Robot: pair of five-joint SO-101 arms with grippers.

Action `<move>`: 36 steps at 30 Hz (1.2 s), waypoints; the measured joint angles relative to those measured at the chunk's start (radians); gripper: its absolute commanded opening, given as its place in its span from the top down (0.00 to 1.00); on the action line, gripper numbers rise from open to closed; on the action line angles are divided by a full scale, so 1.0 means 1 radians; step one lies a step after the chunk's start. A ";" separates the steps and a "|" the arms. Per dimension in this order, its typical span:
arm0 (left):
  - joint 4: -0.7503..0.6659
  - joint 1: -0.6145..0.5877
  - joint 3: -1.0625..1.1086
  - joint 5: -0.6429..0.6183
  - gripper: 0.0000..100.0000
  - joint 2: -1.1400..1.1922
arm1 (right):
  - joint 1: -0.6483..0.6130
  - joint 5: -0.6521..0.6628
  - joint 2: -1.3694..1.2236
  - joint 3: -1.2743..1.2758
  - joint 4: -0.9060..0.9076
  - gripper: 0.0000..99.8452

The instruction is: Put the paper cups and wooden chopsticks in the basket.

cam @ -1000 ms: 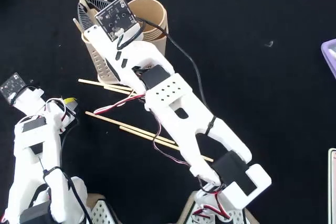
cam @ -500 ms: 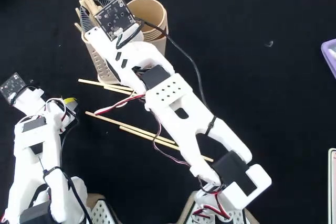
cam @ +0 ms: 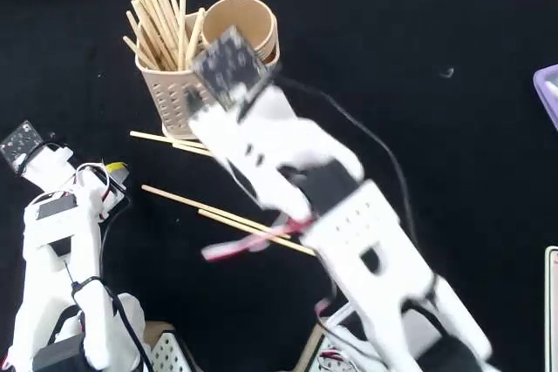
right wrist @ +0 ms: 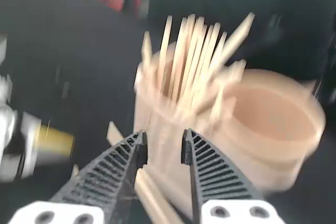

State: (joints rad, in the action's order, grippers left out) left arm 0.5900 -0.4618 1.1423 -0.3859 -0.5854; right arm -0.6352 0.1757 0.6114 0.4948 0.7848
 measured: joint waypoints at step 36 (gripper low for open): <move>0.000 0.000 0.000 0.000 0.71 0.000 | 0.258 0.661 -0.463 0.506 -0.347 0.98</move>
State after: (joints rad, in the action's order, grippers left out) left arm 0.5900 -0.4618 1.1423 -0.3859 -0.5854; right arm -0.3775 0.8370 0.1481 1.0012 0.4381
